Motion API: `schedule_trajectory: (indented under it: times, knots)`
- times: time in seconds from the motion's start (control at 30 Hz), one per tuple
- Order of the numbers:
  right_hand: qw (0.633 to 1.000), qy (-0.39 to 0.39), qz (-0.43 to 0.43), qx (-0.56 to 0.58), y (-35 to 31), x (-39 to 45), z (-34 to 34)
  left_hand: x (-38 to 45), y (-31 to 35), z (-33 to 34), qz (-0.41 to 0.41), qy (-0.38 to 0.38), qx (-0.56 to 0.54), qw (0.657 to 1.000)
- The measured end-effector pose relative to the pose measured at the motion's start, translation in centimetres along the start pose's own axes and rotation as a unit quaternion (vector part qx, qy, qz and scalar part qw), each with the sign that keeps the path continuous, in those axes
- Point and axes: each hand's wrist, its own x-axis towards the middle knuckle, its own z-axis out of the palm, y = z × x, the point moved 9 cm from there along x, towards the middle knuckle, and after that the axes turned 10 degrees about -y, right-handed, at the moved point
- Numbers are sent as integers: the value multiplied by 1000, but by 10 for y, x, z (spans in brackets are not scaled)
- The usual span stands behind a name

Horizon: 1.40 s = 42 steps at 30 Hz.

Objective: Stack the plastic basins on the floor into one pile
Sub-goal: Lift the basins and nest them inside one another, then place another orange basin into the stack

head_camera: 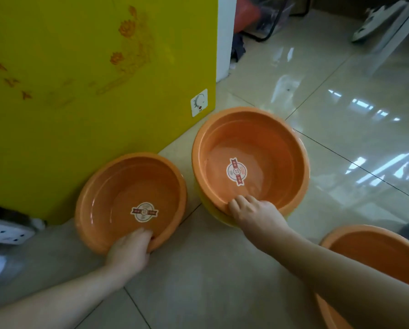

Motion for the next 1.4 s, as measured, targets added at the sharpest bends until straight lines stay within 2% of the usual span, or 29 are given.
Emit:
schedule_trajectory:
  times: [0.1,0.2,0.33,0.47,0.53,0.63,0.7,0.8,0.93,1.03,1.1,1.17,1.27,1.33,1.4]
  knots:
    - [1000,-22,16,8,9,6,12,-7,15,-8,42,43,-10,998]
    - [997,-43,18,57,15,2,17,-19,28,-38,59,131,-65,988]
    - [987,71,87,114,72,-20,-8,-36,48,-96,102,227,-92,964]
    - [949,126,240,159,154,-52,-5,-55,82,-161,154,320,-48,934]
    - [946,86,276,149,182,-68,15,-63,112,-179,200,367,-5,909]
    - [955,-109,261,95,188,-83,64,-62,160,-182,267,402,55,874]
    - [937,-223,244,113,182,-94,90,-49,188,-169,304,391,81,865]
    - [918,-325,208,88,167,-107,110,-22,216,-136,351,365,124,853]
    - [923,-344,167,-42,156,-107,125,7,236,-85,386,300,204,848]
    - [912,-367,181,-33,153,-106,129,15,240,-65,410,234,176,864]
    - [913,-361,190,11,155,-104,119,22,234,-51,416,157,143,884]
    - [915,-338,204,79,161,-104,100,32,223,-34,389,83,155,904]
    - [932,-287,185,125,168,-99,51,43,218,-20,374,96,212,898]
    - [944,-231,177,156,177,-90,10,44,220,-22,381,104,202,896]
    - [939,-165,197,228,195,-85,-28,46,216,-20,380,107,178,901]
